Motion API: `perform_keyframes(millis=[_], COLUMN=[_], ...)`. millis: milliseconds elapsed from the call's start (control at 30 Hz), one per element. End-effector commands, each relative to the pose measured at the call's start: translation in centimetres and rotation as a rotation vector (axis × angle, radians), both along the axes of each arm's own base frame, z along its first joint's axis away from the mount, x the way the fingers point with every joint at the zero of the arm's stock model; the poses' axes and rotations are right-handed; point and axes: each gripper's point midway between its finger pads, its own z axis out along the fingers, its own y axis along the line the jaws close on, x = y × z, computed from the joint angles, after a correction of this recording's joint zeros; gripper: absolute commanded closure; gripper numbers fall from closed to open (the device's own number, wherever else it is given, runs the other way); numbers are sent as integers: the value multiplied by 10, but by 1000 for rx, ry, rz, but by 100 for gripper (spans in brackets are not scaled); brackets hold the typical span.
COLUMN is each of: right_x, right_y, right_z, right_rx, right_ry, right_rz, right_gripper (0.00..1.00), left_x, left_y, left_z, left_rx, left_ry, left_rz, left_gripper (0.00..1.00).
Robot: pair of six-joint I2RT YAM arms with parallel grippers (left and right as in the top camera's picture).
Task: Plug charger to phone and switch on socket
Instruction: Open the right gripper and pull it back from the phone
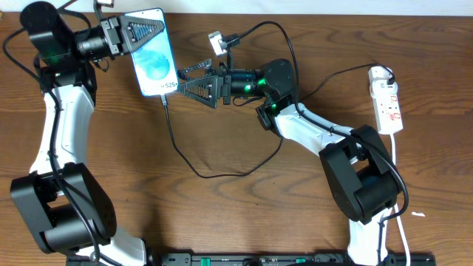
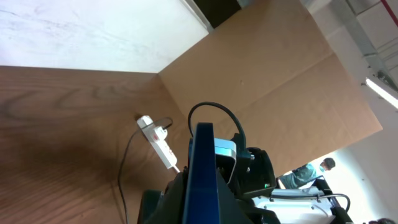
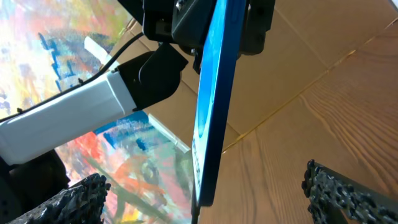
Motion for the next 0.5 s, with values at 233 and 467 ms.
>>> perform_keyframes(millis=[233, 467], right_x=[11, 25], right_y=[-1, -7], right_z=[-8, -33], right_rx=[-48, -125], right_ry=[36, 61], right_rz=[-21, -57], right_gripper=[1, 1], left_x=[-7, -7], left_y=[8, 11], left_z=[12, 12], left_rx=[17, 18], left_ry=[-55, -55], left_rz=[1, 7], left_gripper=[93, 92])
